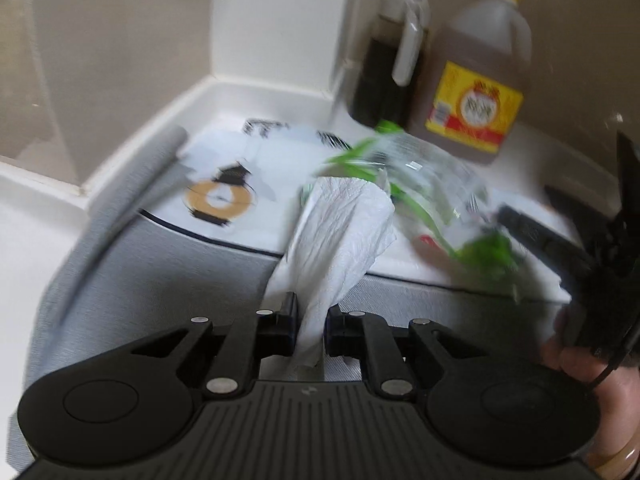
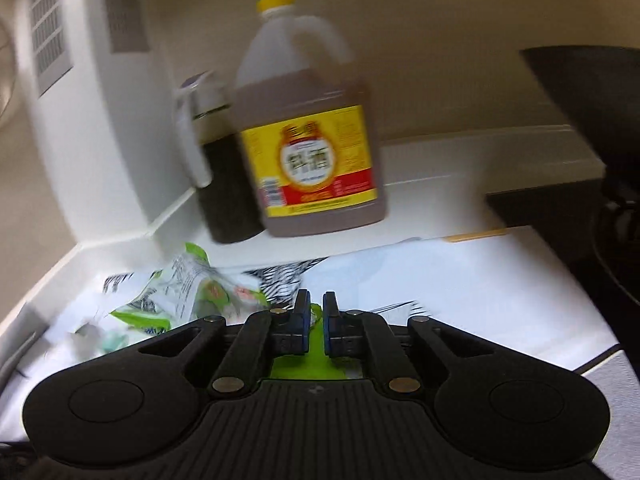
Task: Collect trash
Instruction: 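Grasp the white tissue with the left gripper while the right grasps the green snack bag, then carry the tissue and green snack bag down over the bin with both tools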
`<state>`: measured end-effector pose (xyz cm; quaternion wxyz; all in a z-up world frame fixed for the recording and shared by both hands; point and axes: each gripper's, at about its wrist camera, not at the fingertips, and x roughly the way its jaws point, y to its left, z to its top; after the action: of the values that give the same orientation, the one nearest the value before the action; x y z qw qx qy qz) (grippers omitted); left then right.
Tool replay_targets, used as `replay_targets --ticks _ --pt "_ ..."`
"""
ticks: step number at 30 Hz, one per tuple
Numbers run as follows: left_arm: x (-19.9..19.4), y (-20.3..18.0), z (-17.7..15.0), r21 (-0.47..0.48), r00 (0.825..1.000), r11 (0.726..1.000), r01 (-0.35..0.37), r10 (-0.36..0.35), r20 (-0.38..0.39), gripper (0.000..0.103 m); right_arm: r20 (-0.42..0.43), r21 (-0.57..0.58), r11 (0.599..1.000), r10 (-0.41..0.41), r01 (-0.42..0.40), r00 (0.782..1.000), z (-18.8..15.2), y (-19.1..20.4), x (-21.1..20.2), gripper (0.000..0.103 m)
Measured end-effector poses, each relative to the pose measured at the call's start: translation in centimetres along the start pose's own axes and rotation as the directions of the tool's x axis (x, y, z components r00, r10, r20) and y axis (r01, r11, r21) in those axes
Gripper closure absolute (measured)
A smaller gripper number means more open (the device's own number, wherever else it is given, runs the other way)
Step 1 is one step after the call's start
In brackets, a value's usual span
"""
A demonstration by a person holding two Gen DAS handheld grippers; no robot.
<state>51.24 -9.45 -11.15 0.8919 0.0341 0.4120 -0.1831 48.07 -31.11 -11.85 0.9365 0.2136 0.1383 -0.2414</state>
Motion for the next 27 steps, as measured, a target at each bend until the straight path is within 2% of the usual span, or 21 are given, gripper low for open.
replay_targets --ticks 4,8,13,18,21,22,25,27 --pt "-1.1 1.1 1.0 -0.039 1.0 0.999 -0.014 0.015 0.027 0.089 -0.007 0.049 0.998 0.026 -0.025 1.0 0.2 -0.7 0.1 0.096" --pt "-1.7 1.7 0.9 -0.045 1.0 0.999 0.016 -0.016 0.016 0.089 0.005 0.058 0.996 0.069 -0.069 0.998 0.5 -0.4 -0.4 0.096" --pt "-0.3 1.6 0.0 -0.016 0.999 0.999 -0.043 0.042 -0.03 0.089 -0.039 0.032 0.998 0.061 -0.06 0.997 0.3 -0.1 0.0 0.096" --pt "0.3 3.5 0.4 -0.095 0.997 0.993 -0.075 0.072 -0.04 0.088 -0.08 0.008 0.998 0.057 -0.056 0.995 -0.1 0.1 0.8 0.096" --pt "0.0 4.4 0.7 -0.118 0.997 0.99 -0.073 0.07 -0.029 0.088 -0.088 0.004 0.998 0.059 -0.059 0.994 -0.2 0.3 1.0 0.091" --pt "0.0 4.6 0.8 -0.117 0.997 0.99 -0.075 0.072 -0.027 0.089 -0.093 0.004 0.998 0.058 -0.058 0.994 -0.2 0.3 1.1 0.091" --pt "-0.6 4.6 0.7 -0.1 0.995 0.99 -0.101 0.101 -0.005 0.102 -0.097 0.004 0.998 0.061 -0.061 0.993 -0.4 0.3 1.3 0.09" --pt "-1.4 4.6 0.5 -0.1 0.994 0.989 -0.107 0.109 0.018 0.102 -0.094 -0.012 0.998 0.066 -0.068 0.993 -0.4 0.5 1.2 0.092"
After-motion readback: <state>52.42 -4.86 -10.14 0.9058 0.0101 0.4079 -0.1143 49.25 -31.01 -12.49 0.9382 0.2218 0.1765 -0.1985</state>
